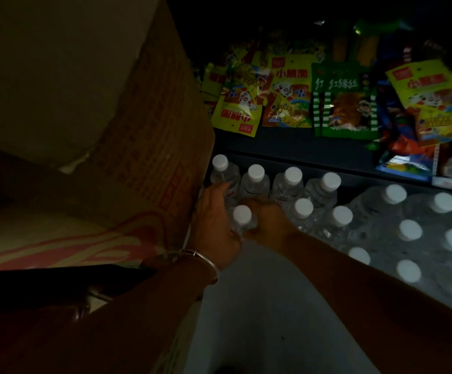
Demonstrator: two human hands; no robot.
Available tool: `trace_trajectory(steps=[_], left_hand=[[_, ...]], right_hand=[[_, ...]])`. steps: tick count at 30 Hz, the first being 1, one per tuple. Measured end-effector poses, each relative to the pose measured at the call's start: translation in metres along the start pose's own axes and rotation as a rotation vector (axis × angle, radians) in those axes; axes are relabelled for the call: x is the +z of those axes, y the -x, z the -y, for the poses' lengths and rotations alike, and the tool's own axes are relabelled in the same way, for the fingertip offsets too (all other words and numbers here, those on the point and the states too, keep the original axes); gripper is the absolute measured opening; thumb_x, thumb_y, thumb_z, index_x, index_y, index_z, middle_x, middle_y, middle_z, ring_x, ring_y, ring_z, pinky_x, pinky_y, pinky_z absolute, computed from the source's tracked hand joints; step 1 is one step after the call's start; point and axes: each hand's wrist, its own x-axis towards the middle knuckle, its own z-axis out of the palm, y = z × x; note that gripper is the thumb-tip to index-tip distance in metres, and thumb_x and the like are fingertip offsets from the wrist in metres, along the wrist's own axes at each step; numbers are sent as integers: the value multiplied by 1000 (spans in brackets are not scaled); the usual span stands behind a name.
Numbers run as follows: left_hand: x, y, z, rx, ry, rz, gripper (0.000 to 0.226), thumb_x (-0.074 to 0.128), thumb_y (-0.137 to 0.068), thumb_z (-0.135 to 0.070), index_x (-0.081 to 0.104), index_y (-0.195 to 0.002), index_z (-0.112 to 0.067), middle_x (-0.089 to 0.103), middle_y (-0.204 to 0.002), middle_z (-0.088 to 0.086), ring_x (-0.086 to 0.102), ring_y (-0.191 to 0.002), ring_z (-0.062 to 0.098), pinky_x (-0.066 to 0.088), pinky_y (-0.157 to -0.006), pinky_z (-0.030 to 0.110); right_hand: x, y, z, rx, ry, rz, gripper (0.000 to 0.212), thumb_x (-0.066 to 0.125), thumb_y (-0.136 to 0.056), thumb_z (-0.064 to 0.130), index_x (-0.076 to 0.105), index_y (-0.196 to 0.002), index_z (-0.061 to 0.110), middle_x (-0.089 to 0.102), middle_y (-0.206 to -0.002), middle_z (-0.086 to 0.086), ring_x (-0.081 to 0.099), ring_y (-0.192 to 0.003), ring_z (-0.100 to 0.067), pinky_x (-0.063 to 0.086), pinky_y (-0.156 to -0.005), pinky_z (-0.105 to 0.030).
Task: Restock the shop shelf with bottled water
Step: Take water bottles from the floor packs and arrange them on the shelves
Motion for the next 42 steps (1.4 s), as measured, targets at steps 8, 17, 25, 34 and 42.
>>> trace_trajectory(steps=[8,17,25,34,42], left_hand=[[-2,4,-8,17,-138,94,66,66,-74,-2,41,-135,-8,46,-133,11,41,-126,23,24,-102,16],[-34,9,-76,11,27,89,42,68,-80,-6,52,-119,-7,56,-117,6,50,-108,14,41,-102,37],[-112,5,-223,-18,148,205,52,63,-78,5,47,-122,-17,54,-120,5,52,-112,21,44,-97,29],[-274,-20,-439,220,351,443,67,65,-77,12,34,-118,-30,47,-115,-21,53,-104,-15,43,-85,3],[-457,-61,-628,350,262,435,69,71,-64,14,48,-124,-13,60,-120,9,61,-98,11,53,-83,29]], right_hand=[[-11,15,0,-3,42,-24,59,76,-74,14,52,-127,9,53,-129,-13,50,-119,-30,39,-101,-43],[-83,57,63,-33,-36,12,43,72,-78,7,57,-118,4,53,-115,-10,45,-112,-18,35,-92,-25],[-241,133,185,-129,43,-13,29,76,-73,7,65,-98,-4,62,-89,-10,56,-92,-25,46,-79,-29],[-448,219,372,-202,49,-47,22,75,-79,18,68,-98,9,68,-100,-6,66,-87,-13,53,-79,-25],[-610,286,567,-347,39,-289,19,81,-70,23,64,-72,17,56,-39,9,50,-33,-2,39,-37,-18]])
